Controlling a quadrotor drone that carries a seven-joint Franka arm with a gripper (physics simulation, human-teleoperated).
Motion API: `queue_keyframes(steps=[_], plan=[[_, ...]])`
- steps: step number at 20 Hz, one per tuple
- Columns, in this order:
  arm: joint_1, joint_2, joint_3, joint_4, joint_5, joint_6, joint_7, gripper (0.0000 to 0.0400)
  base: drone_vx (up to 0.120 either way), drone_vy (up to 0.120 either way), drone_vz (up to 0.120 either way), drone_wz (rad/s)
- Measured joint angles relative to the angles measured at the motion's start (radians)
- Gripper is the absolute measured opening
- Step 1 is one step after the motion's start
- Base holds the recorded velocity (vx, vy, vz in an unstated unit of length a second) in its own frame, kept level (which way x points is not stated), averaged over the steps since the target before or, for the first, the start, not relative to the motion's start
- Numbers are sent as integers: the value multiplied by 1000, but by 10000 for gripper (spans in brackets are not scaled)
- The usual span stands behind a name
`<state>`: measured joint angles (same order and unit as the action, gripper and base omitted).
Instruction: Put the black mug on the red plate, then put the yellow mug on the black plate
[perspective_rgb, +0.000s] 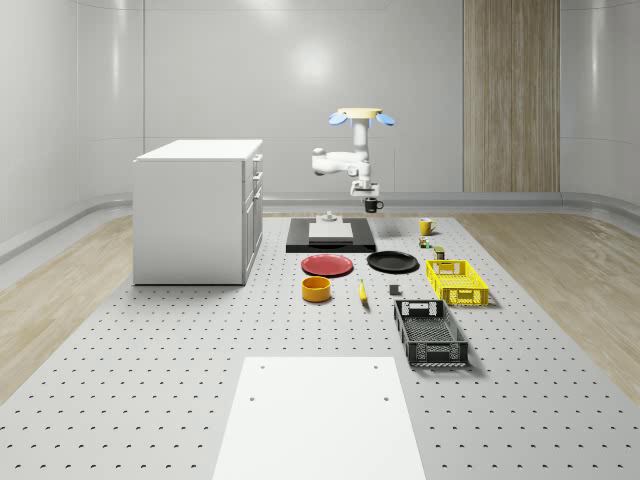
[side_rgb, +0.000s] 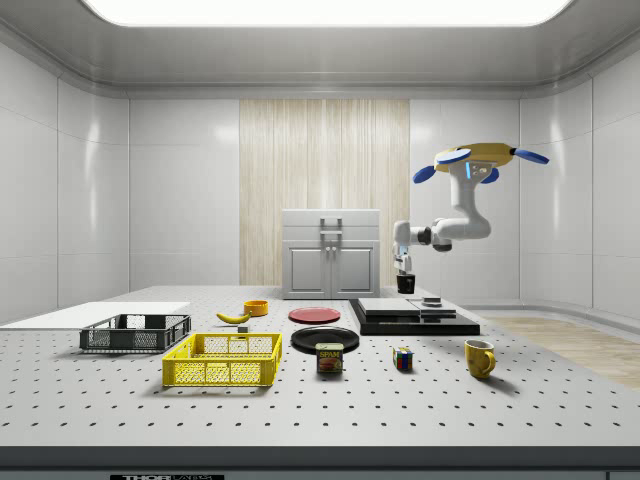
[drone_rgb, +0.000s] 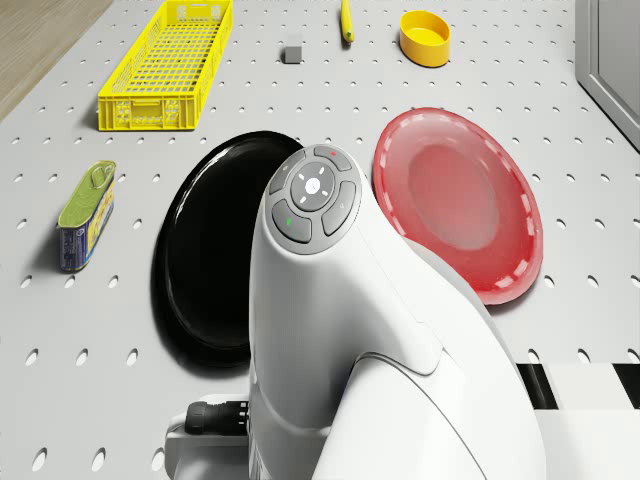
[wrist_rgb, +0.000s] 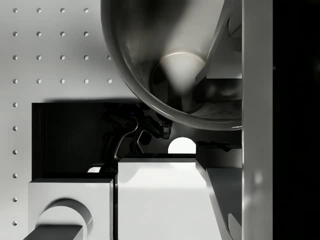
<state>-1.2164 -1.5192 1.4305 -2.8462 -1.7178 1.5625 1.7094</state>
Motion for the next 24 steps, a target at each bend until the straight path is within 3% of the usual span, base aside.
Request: queue_keyframes(steps=[2,24], plan=[[-1,-3,0,0,1,3,0,110,120,-120,120,0],[-5,-34,4,1,14,32,4,110,120,-120,0,0]])
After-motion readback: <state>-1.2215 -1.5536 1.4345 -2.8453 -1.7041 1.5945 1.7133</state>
